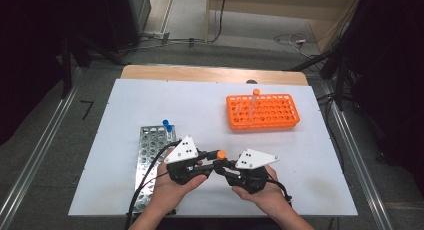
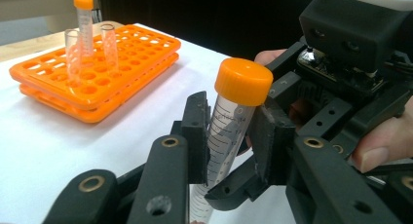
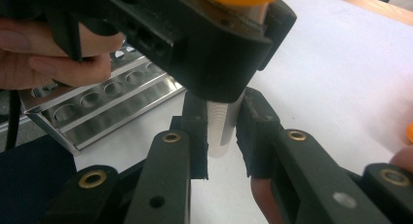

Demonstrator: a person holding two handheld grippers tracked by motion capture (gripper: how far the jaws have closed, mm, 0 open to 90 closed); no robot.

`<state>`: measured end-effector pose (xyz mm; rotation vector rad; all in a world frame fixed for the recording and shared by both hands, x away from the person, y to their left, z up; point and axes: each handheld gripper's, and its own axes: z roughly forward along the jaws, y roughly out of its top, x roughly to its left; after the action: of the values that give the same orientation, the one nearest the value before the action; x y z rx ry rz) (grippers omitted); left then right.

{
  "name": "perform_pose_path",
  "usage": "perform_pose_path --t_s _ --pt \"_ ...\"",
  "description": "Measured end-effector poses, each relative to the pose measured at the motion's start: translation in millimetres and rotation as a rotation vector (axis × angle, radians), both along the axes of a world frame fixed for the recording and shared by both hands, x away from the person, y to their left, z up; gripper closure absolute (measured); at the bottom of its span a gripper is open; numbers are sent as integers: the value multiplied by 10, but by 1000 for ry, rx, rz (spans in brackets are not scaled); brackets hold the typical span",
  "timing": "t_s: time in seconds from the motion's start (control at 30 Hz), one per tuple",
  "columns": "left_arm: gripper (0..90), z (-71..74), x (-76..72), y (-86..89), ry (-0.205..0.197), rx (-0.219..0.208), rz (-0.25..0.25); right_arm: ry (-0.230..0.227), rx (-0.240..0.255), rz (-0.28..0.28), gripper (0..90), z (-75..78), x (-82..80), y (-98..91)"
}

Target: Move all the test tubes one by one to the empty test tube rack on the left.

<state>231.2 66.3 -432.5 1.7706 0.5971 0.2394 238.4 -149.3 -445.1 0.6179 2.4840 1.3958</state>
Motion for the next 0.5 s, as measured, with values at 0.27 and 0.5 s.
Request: perform_pose_path --t_s 0.27,0.5 --pt "748 11 -5 20 -11 2 25 -4 5 2 718 4 -2 -6" --pt "749 37 -7 49 -20 -9 39 -8 8 -7 685 8 6 -22"
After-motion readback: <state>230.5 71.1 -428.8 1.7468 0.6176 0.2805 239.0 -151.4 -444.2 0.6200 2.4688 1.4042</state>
